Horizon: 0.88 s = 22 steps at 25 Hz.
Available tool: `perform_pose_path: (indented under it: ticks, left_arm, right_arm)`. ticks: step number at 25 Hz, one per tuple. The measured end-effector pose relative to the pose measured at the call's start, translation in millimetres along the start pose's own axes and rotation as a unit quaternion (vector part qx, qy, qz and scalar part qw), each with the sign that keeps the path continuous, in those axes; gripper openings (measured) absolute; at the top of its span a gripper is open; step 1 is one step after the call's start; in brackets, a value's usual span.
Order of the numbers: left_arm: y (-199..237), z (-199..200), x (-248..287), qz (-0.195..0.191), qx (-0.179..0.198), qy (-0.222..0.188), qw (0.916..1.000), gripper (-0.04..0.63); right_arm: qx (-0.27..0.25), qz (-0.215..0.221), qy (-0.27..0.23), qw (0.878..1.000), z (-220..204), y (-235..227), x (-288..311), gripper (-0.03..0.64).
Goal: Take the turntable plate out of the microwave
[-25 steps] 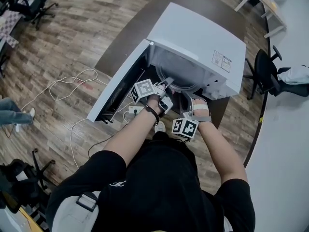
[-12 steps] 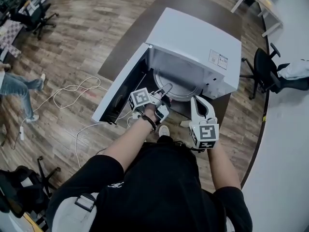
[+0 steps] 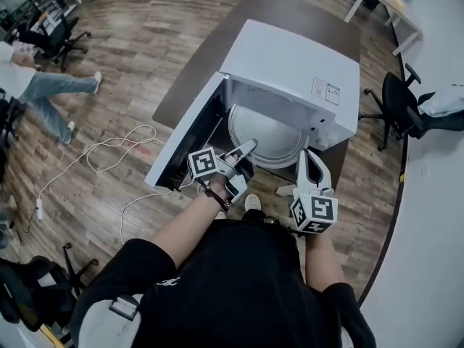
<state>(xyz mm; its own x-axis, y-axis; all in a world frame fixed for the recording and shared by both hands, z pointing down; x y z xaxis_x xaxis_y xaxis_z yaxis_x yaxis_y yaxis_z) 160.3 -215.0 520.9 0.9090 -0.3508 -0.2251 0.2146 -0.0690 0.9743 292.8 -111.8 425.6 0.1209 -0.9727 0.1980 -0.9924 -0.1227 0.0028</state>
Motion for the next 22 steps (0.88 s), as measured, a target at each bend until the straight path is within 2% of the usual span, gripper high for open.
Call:
perform_pose_path:
  ticks: [5,9,13,16,22]
  left_arm:
    - [-20,-16,-15,-0.016,-0.015,0.018,0.9996,0.038]
    - [-35,-26,-23,-0.024,-0.025,0.015,0.9993,0.038]
    - [-50,-28,-27,-0.025,-0.024,0.014,0.9993,0.038]
    - [-59,-29,-26,-0.026,-0.010,0.021,0.9994,0.038]
    - [-62,-32,-26,-0.033,-0.012,0.023,0.9991,0.038]
  right_arm:
    - [-0.001,-0.030,-0.005,1.000,6,-20,-12,0.008]
    - [0.017,-0.056,-0.007,0.998,9,-30,-19,0.008]
    - [0.014,-0.079,0.003,0.997,8,-36,-23,0.007]
    - [0.006,-0.086,0.010,0.996,7,-39,-22,0.006]
    - [0.006,-0.089,0.018,0.996,3,-43,-21,0.006]
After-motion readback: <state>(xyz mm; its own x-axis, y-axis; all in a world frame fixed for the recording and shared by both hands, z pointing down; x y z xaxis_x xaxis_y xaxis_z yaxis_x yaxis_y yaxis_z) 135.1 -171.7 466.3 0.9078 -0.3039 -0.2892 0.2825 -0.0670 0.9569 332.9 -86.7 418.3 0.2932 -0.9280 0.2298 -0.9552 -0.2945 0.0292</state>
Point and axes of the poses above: the fingertips, and each gripper's own axes: x forward along the fingers, y to its left, z out of its top, the point moved 4 cm from there along -x, backward along the fingers, and after that the axes turned 4 degrees about -z, right-handed, at the moved point
